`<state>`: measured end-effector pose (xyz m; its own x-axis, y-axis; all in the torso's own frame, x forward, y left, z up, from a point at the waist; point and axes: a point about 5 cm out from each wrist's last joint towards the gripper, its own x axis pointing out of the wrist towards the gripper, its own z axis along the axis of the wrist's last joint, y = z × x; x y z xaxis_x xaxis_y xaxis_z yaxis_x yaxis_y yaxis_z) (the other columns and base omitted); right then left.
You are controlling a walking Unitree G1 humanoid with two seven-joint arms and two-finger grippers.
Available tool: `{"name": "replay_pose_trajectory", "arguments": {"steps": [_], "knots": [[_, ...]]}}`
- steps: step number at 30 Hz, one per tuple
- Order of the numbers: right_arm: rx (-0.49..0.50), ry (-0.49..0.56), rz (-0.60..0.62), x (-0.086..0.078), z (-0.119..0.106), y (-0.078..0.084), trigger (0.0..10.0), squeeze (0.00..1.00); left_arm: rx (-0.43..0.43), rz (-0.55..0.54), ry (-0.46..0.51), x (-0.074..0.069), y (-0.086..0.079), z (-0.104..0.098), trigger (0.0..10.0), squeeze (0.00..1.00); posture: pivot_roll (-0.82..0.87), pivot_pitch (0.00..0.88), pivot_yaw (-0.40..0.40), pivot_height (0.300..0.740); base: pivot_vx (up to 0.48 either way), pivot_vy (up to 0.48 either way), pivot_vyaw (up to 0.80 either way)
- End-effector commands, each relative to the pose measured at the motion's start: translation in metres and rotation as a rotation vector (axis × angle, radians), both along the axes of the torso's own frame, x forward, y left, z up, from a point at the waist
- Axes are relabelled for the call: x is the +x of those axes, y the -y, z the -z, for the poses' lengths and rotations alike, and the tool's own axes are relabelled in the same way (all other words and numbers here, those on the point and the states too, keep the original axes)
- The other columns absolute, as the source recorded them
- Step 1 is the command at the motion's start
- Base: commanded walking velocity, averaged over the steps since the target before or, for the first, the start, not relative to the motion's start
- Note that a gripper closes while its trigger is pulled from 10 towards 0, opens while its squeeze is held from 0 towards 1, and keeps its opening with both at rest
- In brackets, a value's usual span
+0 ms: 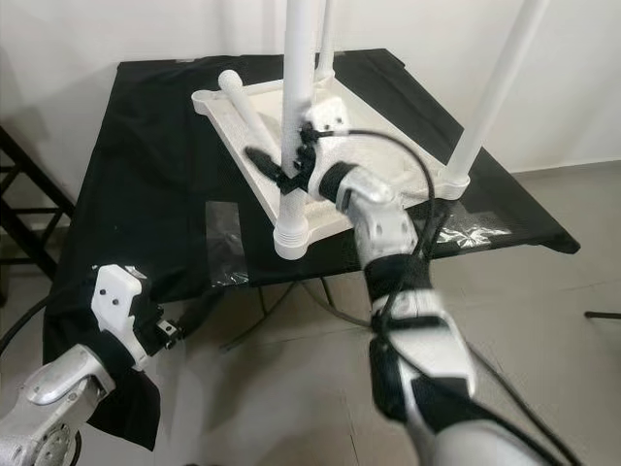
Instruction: Building children table
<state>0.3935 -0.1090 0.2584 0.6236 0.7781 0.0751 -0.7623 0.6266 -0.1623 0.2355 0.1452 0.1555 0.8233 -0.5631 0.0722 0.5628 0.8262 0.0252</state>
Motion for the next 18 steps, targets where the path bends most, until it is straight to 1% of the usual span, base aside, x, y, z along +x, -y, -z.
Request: {"name": "replay_pose_trajectory", "arguments": {"steps": [1, 2, 4, 8, 9, 10, 12, 15, 16, 18], "knots": [[-0.026, -0.009, -0.083, -0.001, 0.001, -0.005, 10.0, 0.00, 0.005, -0.002, 0.002, 0.000, 0.002, 0.001, 10.0, 0.00, 0.08, 0.100, -0.020, 0.740, 0.000, 0.000, 0.00], [-0.026, -0.009, -0.083, -0.001, 0.001, -0.005, 10.0, 0.00, 0.005, -0.002, 0.002, 0.000, 0.002, 0.001, 10.0, 0.00, 0.08, 0.100, -0.020, 0.740, 0.000, 0.000, 0.00], [-0.053, -0.011, -0.128, 0.001, -0.005, -0.001, 10.0, 0.00, 0.008, -0.005, 0.005, -0.001, 0.002, 0.001, 10.0, 0.00, 0.09, 0.102, -0.024, 0.740, 0.000, 0.000, 0.00], [-0.068, -0.019, -0.117, 0.005, -0.010, 0.004, 10.0, 0.00, 0.011, -0.007, 0.007, -0.001, 0.002, 0.000, 10.0, 0.00, 0.10, 0.102, -0.025, 0.740, 0.000, 0.000, 0.00], [-0.080, -0.022, -0.114, 0.006, -0.009, 0.007, 0.7, 0.00, 0.011, -0.008, 0.007, -0.002, 0.002, 0.000, 10.0, 0.00, 0.10, 0.105, -0.025, 0.740, 0.000, 0.000, 0.00], [-0.091, -0.027, -0.121, 0.006, -0.008, 0.009, 0.0, 0.00, 0.012, -0.009, 0.008, -0.002, 0.001, 0.000, 10.0, 0.00, 0.10, 0.105, -0.023, 0.740, 0.000, 0.000, 0.00], [-0.110, -0.037, -0.140, 0.006, -0.007, 0.015, 0.0, 0.00, 0.013, -0.010, 0.009, -0.003, 0.001, 0.001, 10.0, 0.00, 0.10, 0.105, -0.023, 0.740, 0.000, 0.000, 0.00], [-0.117, -0.043, -0.147, 0.006, -0.006, 0.017, 0.0, 0.00, 0.014, -0.010, 0.008, -0.003, 0.001, 0.001, 10.0, 0.00, 0.10, 0.106, -0.020, 0.740, 0.000, 0.000, 0.00], [-0.122, -0.052, -0.146, 0.006, -0.005, 0.021, 0.0, 0.00, 0.014, -0.010, 0.008, -0.003, 0.001, 0.001, 10.0, 0.00, 0.10, 0.105, -0.018, 0.740, 0.000, 0.000, 0.00], [-0.122, -0.052, -0.146, 0.006, -0.005, 0.021, 0.0, 0.00, 0.014, -0.010, 0.008, -0.003, 0.001, 0.001, 10.0, 0.00, 0.10, 0.105, -0.018, 0.740, 0.000, 0.000, 0.00]]}}
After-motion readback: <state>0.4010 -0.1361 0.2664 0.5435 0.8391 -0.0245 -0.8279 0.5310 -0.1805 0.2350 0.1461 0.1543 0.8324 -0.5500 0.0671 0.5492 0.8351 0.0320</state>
